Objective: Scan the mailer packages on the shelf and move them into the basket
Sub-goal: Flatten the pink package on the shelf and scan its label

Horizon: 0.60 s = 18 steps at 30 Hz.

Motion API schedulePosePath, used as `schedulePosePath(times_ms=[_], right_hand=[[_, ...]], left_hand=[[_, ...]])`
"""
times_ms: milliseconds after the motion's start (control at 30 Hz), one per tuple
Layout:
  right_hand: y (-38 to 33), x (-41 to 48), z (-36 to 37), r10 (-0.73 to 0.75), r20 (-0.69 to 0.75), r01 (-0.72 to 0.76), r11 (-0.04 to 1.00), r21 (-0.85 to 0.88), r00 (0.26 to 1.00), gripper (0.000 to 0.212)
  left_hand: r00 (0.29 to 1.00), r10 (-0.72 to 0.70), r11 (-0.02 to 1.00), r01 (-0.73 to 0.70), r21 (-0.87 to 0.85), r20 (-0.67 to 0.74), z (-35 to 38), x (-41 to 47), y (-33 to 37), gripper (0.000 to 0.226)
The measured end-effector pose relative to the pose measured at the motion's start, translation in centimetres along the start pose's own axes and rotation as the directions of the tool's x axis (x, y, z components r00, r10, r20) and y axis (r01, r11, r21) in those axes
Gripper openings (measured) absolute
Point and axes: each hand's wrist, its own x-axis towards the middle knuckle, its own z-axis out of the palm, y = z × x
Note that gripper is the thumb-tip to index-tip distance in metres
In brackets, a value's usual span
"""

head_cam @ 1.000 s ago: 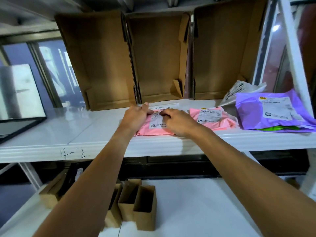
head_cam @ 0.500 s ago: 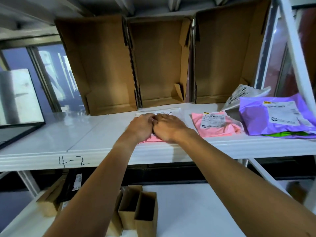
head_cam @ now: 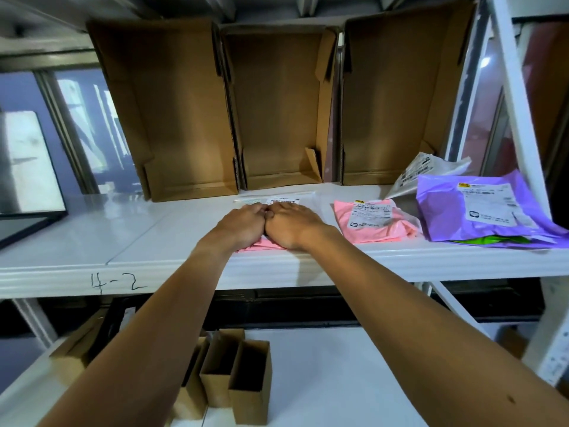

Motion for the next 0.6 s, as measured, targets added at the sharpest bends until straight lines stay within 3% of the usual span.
schedulePosePath(times_ms=[133,267,333,467,600], right_hand=[[0.2,0.0,0.6,0.029,-0.133,-0.023,0.999,0.048,0.991,0.046],[0.2,-0.2,0.8,0.091,-0.371,-0.035,0.987,0.155,0.924,0.032],[0.1,-0.4,0.6,0.115,-0.410,-0.069,0.990,0.126,0.905,0.029],[0.3,-0.3,0.6,0.116,-0.318,-0.104,0.993,0.052,0.941,0.033],[1.3,0.5,0.0,0.105,-0.046,-0.100,0.989,0.110,0.993,0.047]], left_hand=[[1.000,0.019,0.996,-0.020,0.089,0.012,0.0,-0.5,0.3,0.042],[0.996,0.074,0.994,-0.069,0.081,-0.059,0.4,0.1,0.0,0.025],[0.990,0.117,0.993,-0.115,0.026,-0.080,0.6,-0.1,0.1,0.035],[0.985,0.158,0.985,-0.153,0.078,-0.065,0.3,-0.7,0.3,0.048],[0.987,0.158,0.972,-0.161,0.171,0.029,0.0,-1.1,0.7,0.048]])
